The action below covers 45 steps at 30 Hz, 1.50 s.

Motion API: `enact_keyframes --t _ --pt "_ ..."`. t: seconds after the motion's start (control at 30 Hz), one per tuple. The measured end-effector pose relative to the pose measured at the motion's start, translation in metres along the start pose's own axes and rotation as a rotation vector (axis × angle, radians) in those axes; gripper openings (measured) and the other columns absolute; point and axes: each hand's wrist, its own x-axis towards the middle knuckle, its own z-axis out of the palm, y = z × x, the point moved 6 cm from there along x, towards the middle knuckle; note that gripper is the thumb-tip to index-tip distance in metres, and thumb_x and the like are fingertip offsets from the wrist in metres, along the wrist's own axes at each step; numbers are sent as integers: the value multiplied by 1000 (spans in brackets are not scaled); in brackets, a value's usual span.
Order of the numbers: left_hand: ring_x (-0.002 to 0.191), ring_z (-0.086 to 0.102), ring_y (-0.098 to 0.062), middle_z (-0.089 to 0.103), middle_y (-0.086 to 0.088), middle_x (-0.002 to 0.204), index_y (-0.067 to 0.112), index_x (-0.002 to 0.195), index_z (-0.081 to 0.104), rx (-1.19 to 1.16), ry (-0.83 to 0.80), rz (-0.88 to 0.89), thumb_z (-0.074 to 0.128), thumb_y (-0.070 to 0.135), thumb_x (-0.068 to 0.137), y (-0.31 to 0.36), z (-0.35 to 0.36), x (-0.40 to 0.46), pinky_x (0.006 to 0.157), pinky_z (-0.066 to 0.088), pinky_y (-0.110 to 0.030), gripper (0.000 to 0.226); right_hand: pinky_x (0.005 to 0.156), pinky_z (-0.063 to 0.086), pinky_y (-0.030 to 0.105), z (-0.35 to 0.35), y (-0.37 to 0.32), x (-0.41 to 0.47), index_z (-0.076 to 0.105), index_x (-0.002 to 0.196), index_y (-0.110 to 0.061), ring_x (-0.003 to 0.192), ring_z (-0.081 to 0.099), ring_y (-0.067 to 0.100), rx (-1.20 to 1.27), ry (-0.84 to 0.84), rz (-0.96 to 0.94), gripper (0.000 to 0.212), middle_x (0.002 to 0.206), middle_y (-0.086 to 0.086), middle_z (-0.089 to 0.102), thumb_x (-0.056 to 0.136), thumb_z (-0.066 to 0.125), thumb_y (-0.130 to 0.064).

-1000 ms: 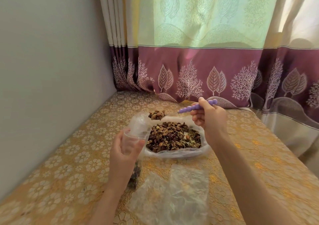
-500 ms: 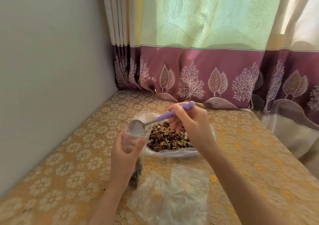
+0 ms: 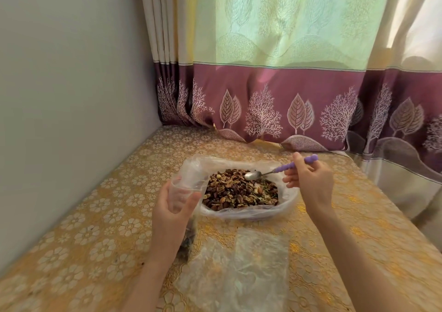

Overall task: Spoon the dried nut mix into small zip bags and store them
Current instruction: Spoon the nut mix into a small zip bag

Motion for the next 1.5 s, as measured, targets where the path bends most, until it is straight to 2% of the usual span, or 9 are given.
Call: enact_keyframes --t 0.33,0.53,0.67,0.77,0.83,1.03,1.2,1.4,1.5 --pt "88 65 -5 67 8 101 28 121 52 27 7 -14 64 69 58 -3 -1 2 70 53 -21 76 49 52 25 -4 29 2 63 78 2 45 61 9 -247 9 -43 34 63 -2 70 97 50 -23" --pt "60 66 -1 70 14 87 24 122 52 18 0 5 68 54 71 0 1 1 50 51 -13 61 47 50 20 9 50 -2 71 71 -2 48 62 10 -146 -52 168 36 63 2 71 95 51 -20" --pt "71 67 -1 70 9 92 29 120 52 7 4 3 66 68 59 2 0 0 58 53 -15 74 47 50 19 16 63 -6 73 65 -5 52 62 13 -6 -100 331 39 67 12 72 94 50 -14" --pt "79 67 -3 69 6 97 25 125 51 15 0 1 64 78 51 3 0 0 64 54 -18 92 47 50 20 14 63 -7 70 51 -11 52 61 16 41 -62 341 49 67 12 72 95 48 -12" --pt "73 67 -3 70 7 94 24 125 50 9 -6 -2 64 78 52 3 0 0 61 55 -19 93 47 49 21 10 60 -4 70 45 -15 52 59 17 55 -37 327 56 66 11 72 95 47 -11" --pt "87 66 -7 67 5 103 28 119 53 61 4 -3 60 84 48 3 1 1 77 55 -31 90 39 45 16 4 49 -1 67 54 -9 41 58 10 153 5 308 45 56 5 69 96 48 -9" --pt "86 66 -6 67 5 102 25 121 53 64 -12 3 62 78 54 4 2 0 75 54 -27 86 43 47 17 8 22 -2 64 68 0 49 59 16 241 -18 259 33 60 10 70 96 50 -13" --pt "72 66 1 67 22 91 33 111 53 34 -6 10 67 64 63 7 5 -2 52 47 -8 59 44 45 16 30 -34 -24 64 66 -5 50 58 12 355 -221 132 36 72 12 73 97 48 -15" --pt "72 66 1 69 15 90 30 113 54 18 -8 -7 69 59 65 6 6 -2 52 47 -8 58 44 46 17 46 -49 -41 64 69 -4 51 58 13 359 -340 92 35 75 13 73 97 48 -15"
